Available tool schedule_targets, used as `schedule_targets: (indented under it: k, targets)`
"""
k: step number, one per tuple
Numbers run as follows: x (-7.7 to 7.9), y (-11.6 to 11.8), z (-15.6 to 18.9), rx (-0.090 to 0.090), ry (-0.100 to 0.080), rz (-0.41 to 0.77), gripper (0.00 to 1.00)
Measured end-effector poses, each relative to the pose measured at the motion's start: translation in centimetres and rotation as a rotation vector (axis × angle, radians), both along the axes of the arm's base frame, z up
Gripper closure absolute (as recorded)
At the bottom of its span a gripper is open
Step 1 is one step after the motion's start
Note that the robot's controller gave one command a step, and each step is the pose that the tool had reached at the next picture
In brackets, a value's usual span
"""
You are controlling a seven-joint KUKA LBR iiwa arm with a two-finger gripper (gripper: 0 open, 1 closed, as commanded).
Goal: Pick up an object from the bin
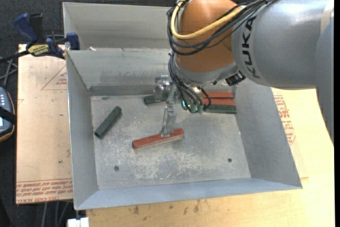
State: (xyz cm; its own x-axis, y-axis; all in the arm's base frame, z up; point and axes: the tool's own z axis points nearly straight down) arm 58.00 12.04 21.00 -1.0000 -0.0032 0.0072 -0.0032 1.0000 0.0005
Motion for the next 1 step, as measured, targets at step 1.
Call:
schedule_targets:
  k: [1]
  targets:
    - [0.17,-0.06,0.43,0.001,-0.008,-0.002,0.00]
